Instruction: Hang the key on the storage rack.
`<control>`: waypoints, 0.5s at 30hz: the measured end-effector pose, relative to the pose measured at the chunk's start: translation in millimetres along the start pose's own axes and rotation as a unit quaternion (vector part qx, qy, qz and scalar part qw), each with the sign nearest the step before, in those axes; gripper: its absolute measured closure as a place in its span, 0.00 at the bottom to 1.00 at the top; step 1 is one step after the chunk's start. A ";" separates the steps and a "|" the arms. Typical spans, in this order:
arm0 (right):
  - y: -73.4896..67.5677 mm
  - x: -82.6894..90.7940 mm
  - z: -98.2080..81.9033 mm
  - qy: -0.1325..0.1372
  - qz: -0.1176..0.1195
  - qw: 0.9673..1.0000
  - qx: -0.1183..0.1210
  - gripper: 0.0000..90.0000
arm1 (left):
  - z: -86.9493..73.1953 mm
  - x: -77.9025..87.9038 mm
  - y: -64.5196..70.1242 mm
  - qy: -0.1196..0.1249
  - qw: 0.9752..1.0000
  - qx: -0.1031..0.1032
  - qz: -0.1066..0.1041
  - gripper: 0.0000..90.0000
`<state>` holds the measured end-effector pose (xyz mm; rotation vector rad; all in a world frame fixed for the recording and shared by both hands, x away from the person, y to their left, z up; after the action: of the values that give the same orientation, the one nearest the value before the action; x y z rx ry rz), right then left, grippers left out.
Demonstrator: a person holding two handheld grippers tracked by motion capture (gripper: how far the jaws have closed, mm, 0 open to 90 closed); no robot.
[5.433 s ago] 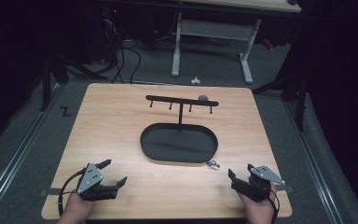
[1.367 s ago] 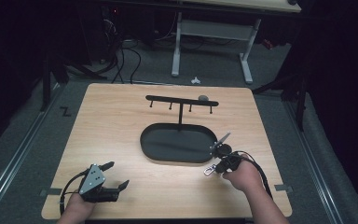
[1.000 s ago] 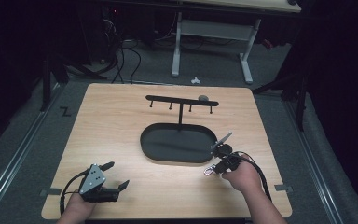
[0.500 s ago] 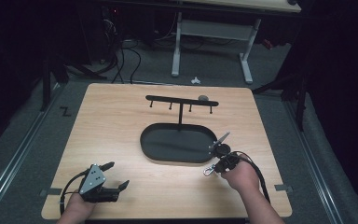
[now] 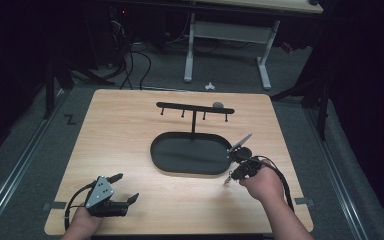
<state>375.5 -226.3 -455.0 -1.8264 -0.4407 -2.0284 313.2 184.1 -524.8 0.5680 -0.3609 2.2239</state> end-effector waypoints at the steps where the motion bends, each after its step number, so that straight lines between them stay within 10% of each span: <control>1: -0.4 5.7 0.5 -0.002 -0.004 1.000 0.002 0.98 | 0.0 0.2 -0.1 0.000 1.000 0.001 0.000 0.17; 15: 4.2 35.0 1.5 0.001 -0.022 1.000 0.004 0.98 | 0.1 -0.1 0.1 0.001 1.000 0.002 -0.001 0.17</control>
<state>375.7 -231.6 -420.1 -1.8241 -0.4909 -2.0549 313.2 184.0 -524.8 0.5672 -0.3549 2.2233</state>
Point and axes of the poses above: each handheld gripper's, and its own axes: x roughly backward along the jaws, z roughly out of its top, y roughly to its right, the point moved 2 cm from there along -x, roughly forward along the jaws, and after that the axes turned 5 degrees about -y, right-handed, at the moved point
